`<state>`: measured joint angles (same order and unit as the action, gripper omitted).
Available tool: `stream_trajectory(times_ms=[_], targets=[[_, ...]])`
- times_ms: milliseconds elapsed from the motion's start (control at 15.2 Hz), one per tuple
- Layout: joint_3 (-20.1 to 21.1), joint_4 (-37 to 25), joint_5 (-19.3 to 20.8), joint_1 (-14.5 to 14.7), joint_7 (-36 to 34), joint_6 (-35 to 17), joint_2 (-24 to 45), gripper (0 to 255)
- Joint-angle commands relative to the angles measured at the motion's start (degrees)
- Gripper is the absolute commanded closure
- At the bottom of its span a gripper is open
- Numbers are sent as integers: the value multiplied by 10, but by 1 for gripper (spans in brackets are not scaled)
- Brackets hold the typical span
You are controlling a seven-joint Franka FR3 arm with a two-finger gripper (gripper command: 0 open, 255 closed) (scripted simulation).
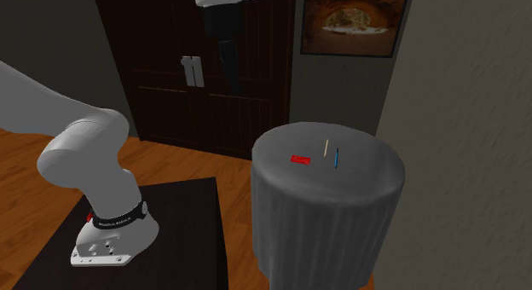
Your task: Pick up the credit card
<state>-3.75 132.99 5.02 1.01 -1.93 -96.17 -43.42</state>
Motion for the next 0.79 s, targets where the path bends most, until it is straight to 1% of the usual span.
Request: stream_trajectory(times_ms=[0,396,726], targets=[[0,0,0,0,0,0,0,0],[58,93,-17,6,-92,-131,6,0],[113,142,-23,8,-174,-247,49,0]])
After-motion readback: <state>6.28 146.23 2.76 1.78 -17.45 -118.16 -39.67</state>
